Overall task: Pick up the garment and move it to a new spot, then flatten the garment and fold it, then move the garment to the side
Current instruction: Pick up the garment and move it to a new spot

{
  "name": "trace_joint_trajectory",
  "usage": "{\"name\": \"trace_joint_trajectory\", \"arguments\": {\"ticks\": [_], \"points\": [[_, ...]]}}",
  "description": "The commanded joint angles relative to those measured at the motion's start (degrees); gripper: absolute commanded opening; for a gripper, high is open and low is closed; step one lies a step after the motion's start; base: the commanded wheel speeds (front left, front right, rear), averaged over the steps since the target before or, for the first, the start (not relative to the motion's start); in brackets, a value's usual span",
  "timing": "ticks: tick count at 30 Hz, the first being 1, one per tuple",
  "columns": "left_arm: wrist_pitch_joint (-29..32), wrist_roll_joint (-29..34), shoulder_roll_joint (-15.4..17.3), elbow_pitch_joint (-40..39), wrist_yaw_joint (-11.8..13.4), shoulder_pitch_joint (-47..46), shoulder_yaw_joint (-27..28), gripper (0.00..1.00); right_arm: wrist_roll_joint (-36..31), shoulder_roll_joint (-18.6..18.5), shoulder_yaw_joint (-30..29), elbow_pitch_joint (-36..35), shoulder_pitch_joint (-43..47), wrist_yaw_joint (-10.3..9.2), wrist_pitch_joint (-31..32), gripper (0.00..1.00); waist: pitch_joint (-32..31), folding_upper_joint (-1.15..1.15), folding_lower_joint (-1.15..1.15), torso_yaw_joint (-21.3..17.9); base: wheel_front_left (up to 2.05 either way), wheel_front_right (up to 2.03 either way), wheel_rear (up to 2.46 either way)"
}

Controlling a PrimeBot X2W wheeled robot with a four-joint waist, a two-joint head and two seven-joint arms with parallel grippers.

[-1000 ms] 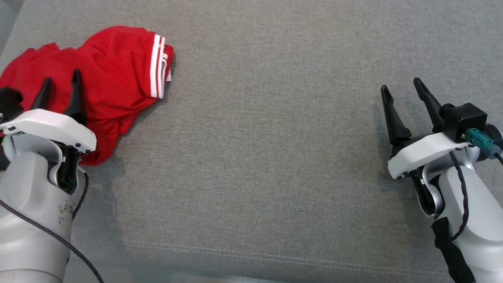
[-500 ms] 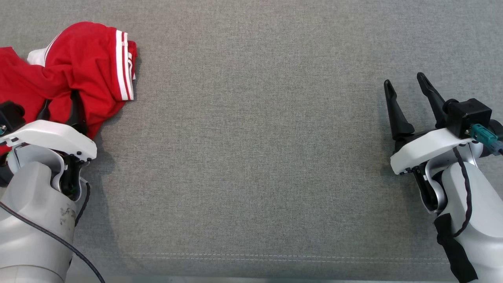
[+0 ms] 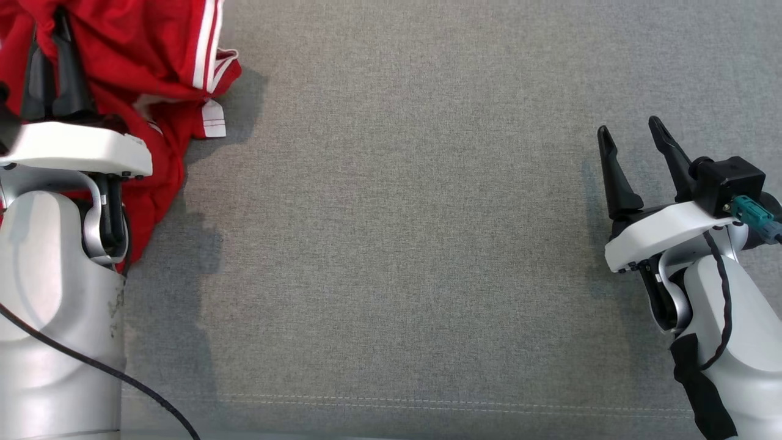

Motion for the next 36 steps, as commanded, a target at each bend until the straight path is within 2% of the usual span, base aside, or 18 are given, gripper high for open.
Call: {"name": "trace_joint_trajectory", "arguments": {"ticks": [1, 4, 9, 15, 22, 26, 32, 33, 34, 35, 36], "points": [[-0.3, 1.5, 2.0, -3.9, 0.0, -0.1, 1.7, 0.00, 0.5, 0.4, 0.6, -0.9, 1.2, 0.25, -0.8, 1.00, -0.6, 0.00, 0.00, 0.1, 0.00, 0.00, 0.00], [-0.3, 4.2, -0.4, -10.3, -1.2, 0.4, 1.8, 0.00, 0.8, 0.5, 0.6, -0.7, 1.8, 0.25, -0.8, 1.00, -1.8, 0.00, 0.00, -0.1, 0.00, 0.00, 0.00], [-0.3, 6.6, -3.8, -16.6, -4.5, -0.5, 0.1, 0.00, 1.3, 0.4, 0.3, -0.6, 2.5, 0.25, -0.8, 1.00, -3.9, 0.00, 0.00, -1.2, 0.00, 0.00, 0.00], [-0.3, 5.6, -6.4, -18.8, -7.7, -0.9, -7.1, 0.00, 1.7, 0.7, -0.3, -0.3, 3.9, 0.25, -0.8, 1.00, -6.1, 0.00, 0.00, -3.3, 0.00, 0.00, 0.00], [-0.3, 0.7, -6.8, -14.6, -8.6, -2.8, -18.1, 0.00, 2.0, 1.9, -0.2, -0.4, 4.2, 0.25, -0.8, 1.00, -6.7, 0.00, 0.00, -7.5, 0.00, 0.00, 0.00], [-0.3, -0.3, -6.8, -10.9, -8.2, -3.2, -20.4, 0.00, 2.2, 2.5, 0.1, -0.6, 4.2, 0.25, -0.8, 1.00, -6.2, 0.00, 0.00, -10.0, 0.00, 0.00, 0.00], [-0.3, 1.0, -6.8, 1.0, -7.5, -1.8, -20.6, 0.00, 2.5, 3.1, 0.4, -1.2, 4.4, 0.25, -0.8, 1.00, -5.2, 0.00, 0.00, -14.6, 0.00, 0.00, 0.00], [-0.3, 1.2, -6.8, 3.1, -7.7, -1.3, -20.8, 0.34, 2.5, 3.1, 0.4, -1.3, 4.5, 0.25, -0.8, 1.00, -5.2, 0.00, 0.00, -15.0, 0.00, 0.00, 0.00], [-0.3, 0.7, -6.8, 5.4, -7.8, -0.8, -20.8, 0.89, 2.5, 3.1, 0.2, -1.3, 4.7, 0.25, -0.8, 1.00, -5.3, 0.00, 0.00, -15.2, 0.00, 0.00, 0.00], [-0.3, 0.5, -6.8, 7.5, -7.9, -0.4, -21.0, 1.00, 2.5, 3.1, 0.1, -1.4, 4.8, 0.25, -0.8, 1.00, -5.5, 0.00, 0.00, -15.3, 0.00, 0.00, 0.00], [-0.3, 0.4, -6.8, 9.3, -8.0, 0.0, -21.0, 1.00, 2.5, 3.0, 0.0, -1.4, 4.9, 0.25, -0.8, 1.00, -5.7, 0.00, 0.00, -15.4, 0.00, 0.00, 0.00]]}}
